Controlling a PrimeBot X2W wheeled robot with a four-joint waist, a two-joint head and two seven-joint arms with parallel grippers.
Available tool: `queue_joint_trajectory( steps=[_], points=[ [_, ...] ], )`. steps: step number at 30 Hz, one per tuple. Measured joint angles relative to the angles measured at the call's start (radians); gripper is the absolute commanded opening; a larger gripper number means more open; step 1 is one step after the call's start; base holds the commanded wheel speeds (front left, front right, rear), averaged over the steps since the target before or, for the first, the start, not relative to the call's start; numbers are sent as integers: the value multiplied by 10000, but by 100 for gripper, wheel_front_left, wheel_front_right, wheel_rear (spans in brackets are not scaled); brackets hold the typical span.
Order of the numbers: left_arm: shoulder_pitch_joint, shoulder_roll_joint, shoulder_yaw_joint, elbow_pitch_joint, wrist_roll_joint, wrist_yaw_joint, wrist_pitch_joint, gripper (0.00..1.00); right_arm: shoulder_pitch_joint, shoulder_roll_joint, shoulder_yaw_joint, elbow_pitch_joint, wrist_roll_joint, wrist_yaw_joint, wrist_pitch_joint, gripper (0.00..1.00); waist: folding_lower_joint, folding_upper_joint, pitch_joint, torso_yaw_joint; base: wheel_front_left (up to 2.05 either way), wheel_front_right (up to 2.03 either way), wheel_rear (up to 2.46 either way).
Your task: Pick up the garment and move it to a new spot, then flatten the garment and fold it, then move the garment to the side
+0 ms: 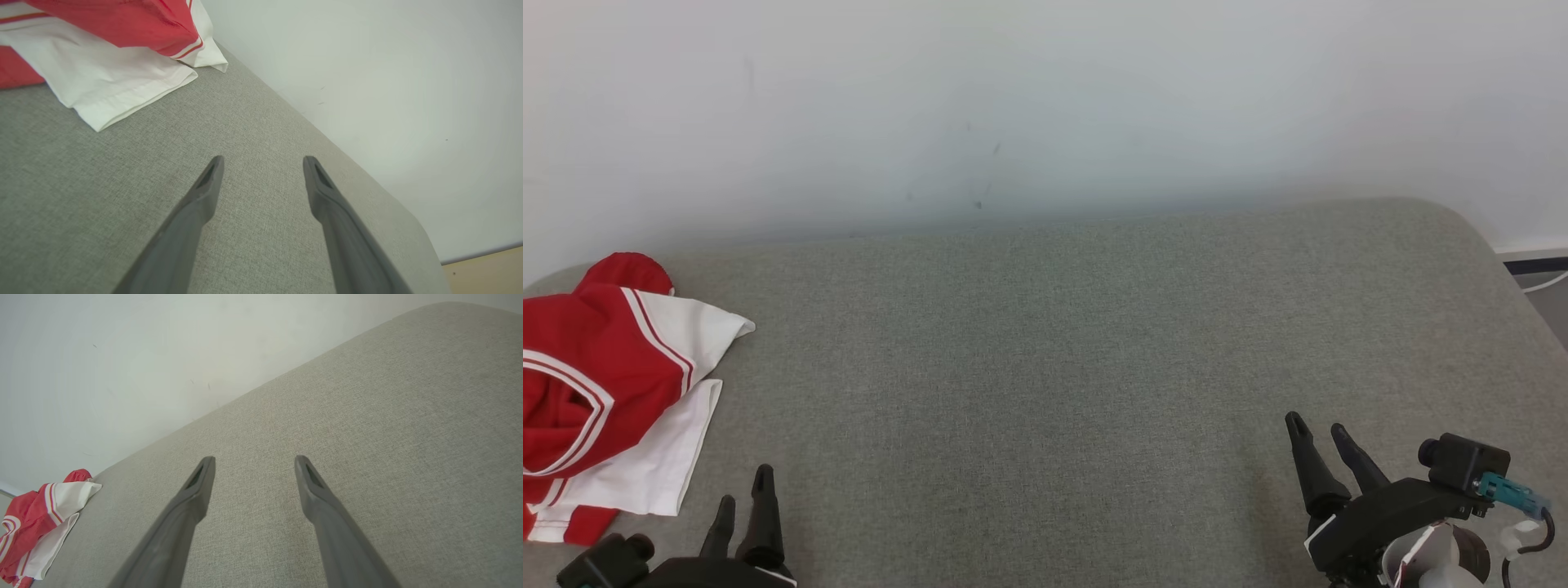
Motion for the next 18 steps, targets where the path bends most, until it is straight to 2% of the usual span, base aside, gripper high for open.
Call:
queue_joint_trajectory(
  steps=[13, 18],
  points=[
    [-71, 345, -245, -343, 2727, 324, 105, 100, -180, -351, 479, -224, -1896, -336, -86, 100, 0, 0, -93, 29, 0, 0, 0],
    [-71, 366, -330, -470, 3390, 447, 119, 100, -193, -437, 635, -336, -2439, -453, -100, 100, 0, 0, -114, 45, 0, 0, 0]
  ],
)
